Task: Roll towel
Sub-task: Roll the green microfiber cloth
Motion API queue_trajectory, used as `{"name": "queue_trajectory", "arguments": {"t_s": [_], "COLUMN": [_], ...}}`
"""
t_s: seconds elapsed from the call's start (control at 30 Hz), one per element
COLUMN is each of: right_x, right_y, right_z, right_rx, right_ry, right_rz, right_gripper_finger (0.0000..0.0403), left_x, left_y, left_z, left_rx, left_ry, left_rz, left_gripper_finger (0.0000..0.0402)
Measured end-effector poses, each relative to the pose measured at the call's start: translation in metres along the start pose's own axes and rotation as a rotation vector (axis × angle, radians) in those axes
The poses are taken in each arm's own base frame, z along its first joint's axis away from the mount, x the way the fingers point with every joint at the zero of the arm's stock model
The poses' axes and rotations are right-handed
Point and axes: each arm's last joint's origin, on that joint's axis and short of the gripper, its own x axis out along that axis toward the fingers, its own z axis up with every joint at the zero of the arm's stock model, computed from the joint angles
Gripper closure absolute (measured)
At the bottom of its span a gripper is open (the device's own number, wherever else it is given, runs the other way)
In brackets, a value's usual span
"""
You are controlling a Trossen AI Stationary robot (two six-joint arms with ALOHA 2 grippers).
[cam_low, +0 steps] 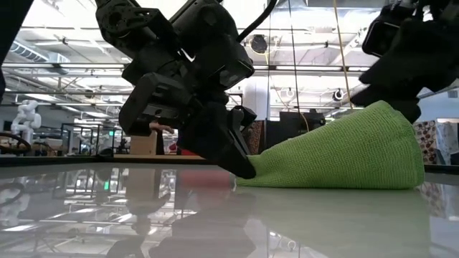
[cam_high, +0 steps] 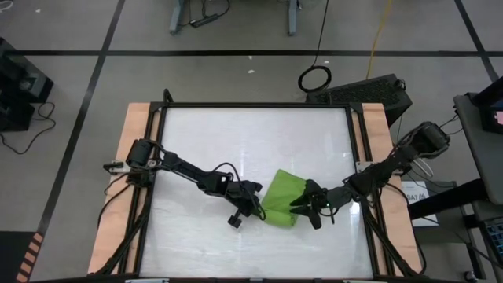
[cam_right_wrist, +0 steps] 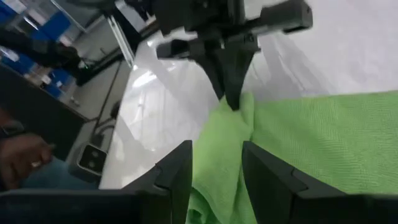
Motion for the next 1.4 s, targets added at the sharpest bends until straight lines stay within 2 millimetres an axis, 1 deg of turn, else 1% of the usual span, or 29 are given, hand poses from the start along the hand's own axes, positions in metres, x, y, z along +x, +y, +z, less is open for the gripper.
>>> {"name": "queue_trajectory", "arguments": {"t_s": [0.13, 0.27, 0.4, 0.5, 0.6, 0.67, 0.83, 0.97, 1.07, 1.13, 1.2, 1.4], "right_x": [0.014, 0.036, 0.056, 0.062, 0.060, 0.056, 0.034, 0.011, -0.003, -0.007, -0.006, 0.009], "right_y": [0.005, 0.013, 0.013, 0.014, 0.018, 0.024, 0.041, 0.043, 0.034, 0.023, 0.013, -0.011], "right_z": [-0.002, -0.007, -0.026, -0.039, -0.042, -0.037, -0.010, 0.009, 0.019, 0.022, 0.025, 0.029], "right_rx": [-0.045, -0.092, -0.097, -0.074, -0.061, -0.065, -0.094, -0.145, -0.179, -0.177, -0.169, -0.151], "right_ry": [0.069, 0.157, 0.326, 0.382, 0.386, 0.374, 0.303, 0.237, 0.159, 0.151, 0.177, 0.241], "right_rz": [0.019, 0.051, 0.032, 0.032, 0.049, 0.084, 0.172, 0.096, -0.086, -0.198, -0.260, -0.332], "right_gripper_finger": [0.0273, 0.0273, 0.0273, 0.0273, 0.0274, 0.0273, 0.0264, 0.0251, 0.0248, 0.0251, 0.0258, 0.0276], "left_x": [0.000, 0.000, -0.001, -0.001, -0.001, -0.001, -0.001, -0.001, -0.002, -0.002, -0.002, -0.002], "left_y": [0.000, 0.002, 0.005, 0.006, 0.005, 0.005, 0.005, 0.005, 0.006, 0.006, 0.006, 0.005], "left_z": [0.001, 0.002, 0.002, 0.002, 0.001, 0.001, 0.001, 0.001, 0.001, 0.001, 0.001, 0.001], "left_rx": [0.000, -0.002, -0.009, -0.013, -0.013, -0.014, -0.014, -0.014, -0.015, -0.015, -0.015, -0.017], "left_ry": [0.001, 0.000, 0.006, 0.012, 0.016, 0.021, 0.024, 0.024, 0.025, 0.025, 0.025, 0.027], "left_rz": [0.001, 0.004, 0.007, 0.007, 0.006, 0.005, 0.004, 0.004, 0.005, 0.004, 0.004, 0.005], "left_gripper_finger": [0.0393, 0.0391, 0.0390, 0.0389, 0.0388, 0.0388, 0.0387, 0.0387, 0.0386, 0.0386, 0.0386, 0.0386]}}
